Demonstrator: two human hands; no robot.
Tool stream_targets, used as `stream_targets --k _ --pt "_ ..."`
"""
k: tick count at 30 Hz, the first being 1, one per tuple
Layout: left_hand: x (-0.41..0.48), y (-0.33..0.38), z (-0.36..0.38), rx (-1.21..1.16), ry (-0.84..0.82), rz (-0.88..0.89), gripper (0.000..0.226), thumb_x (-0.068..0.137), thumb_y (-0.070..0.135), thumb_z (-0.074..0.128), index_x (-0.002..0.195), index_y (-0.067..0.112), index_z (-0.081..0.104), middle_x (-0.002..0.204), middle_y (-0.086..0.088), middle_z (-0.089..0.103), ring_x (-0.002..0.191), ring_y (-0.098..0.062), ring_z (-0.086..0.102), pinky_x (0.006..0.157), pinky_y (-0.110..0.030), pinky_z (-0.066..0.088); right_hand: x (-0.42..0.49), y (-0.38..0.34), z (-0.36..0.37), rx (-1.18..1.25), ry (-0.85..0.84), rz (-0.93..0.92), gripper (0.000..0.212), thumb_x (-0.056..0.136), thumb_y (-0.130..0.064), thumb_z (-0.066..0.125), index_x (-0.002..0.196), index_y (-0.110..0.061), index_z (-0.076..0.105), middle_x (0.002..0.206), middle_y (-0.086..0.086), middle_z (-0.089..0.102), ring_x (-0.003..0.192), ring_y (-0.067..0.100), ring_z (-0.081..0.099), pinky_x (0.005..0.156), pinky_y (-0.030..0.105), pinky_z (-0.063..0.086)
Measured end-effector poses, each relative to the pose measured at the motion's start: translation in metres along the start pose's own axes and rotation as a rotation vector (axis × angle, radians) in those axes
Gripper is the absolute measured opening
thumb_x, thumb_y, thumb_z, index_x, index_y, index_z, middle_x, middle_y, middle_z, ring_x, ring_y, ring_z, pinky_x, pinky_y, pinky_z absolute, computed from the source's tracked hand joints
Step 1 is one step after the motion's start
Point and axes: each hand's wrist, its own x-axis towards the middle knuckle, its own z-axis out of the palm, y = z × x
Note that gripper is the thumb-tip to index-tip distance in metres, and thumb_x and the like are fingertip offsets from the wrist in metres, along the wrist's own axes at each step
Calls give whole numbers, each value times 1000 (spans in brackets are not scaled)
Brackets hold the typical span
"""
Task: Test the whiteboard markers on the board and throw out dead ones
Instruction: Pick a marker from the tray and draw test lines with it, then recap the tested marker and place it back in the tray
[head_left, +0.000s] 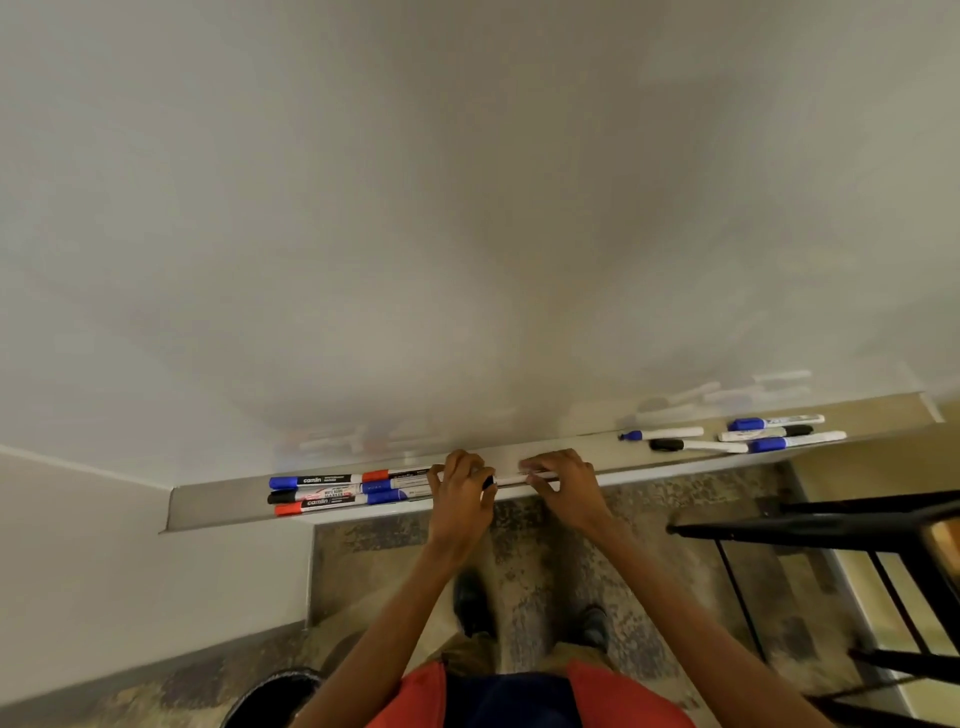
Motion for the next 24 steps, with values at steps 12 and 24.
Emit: stream_targets --k 12,24 --pt "34 106 26 -90 5 200 26 97 11 57 120 8 68 120 -10 65 114 -29 57 97 -43 45 -7 67 -95 -12 296 128 21 90 -8 61 91 -24 75 96 -2 75 89 16 67 79 27 52" --pt "76 213 87 59 -64 290 39 80 -1 71 118 6 68 113 -13 71 102 -33 67 84 -44 55 -9 128 -134 -171 314 135 24 86 -4 66 106 -15 74 112 8 71 104 32 60 84 43 48"
